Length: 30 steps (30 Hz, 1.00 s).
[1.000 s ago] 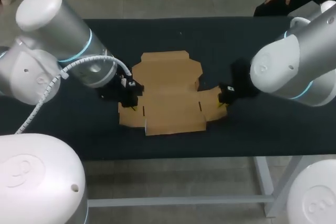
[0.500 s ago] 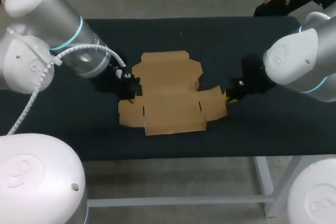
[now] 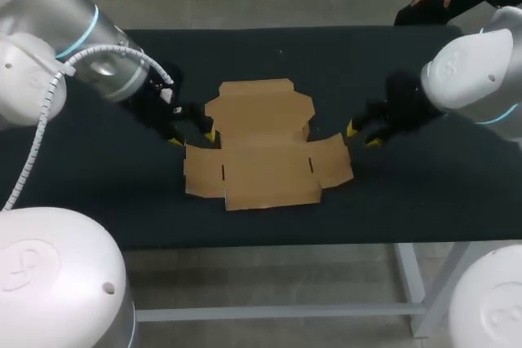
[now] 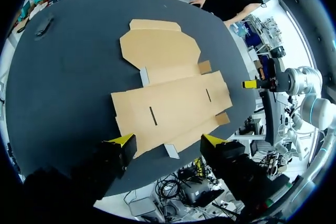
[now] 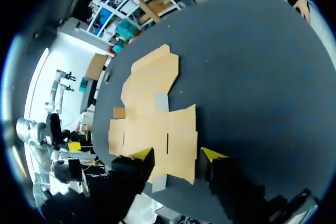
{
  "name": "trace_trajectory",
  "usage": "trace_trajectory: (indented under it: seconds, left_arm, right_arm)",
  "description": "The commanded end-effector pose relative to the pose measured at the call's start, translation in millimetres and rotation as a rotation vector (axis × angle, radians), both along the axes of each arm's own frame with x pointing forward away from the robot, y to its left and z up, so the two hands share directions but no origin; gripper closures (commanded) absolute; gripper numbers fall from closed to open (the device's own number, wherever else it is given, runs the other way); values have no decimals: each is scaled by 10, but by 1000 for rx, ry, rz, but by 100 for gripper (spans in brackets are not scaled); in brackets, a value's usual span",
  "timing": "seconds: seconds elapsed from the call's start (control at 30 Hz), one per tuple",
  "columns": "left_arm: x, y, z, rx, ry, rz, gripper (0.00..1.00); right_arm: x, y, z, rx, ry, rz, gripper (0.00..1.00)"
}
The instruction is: Assemble the packaging by folding the flat box into shape, placing the metal phone stand inside, and closing the box properly
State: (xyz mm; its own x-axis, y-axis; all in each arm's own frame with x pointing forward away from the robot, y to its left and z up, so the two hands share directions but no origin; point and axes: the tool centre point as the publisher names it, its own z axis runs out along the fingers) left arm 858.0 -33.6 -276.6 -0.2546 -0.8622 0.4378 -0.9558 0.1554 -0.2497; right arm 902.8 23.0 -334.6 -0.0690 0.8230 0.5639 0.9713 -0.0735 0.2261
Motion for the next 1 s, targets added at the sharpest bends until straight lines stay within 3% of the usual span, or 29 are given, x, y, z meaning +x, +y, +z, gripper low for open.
trace_trajectory:
  seconds: [0.03,0.07,0.1,0.13,0.37,0.83,1.0]
  left_arm:
    - [92,97,31,-13,-1,-17,0]
    - [113,117,41,-15,-3,-23,0]
    - [127,133,52,-18,-12,-31,0]
    - [141,157,68,-25,-17,-34,0]
    - [283,291,144,-54,-9,-65,0]
    - [283,291,144,-54,-9,-65,0]
    - [315,225,221,-93,-44,-129,0]
  right_arm:
    - [169,-31,4,124,19,43,20]
    - [205,-30,4,130,21,46,16]
    - [225,-11,4,131,21,47,2]
    - [256,-5,5,136,22,45,0]
    - [518,-32,24,203,42,43,0]
    - [518,-32,24,203,42,43,0]
    - [589,-35,-28,242,51,32,0]
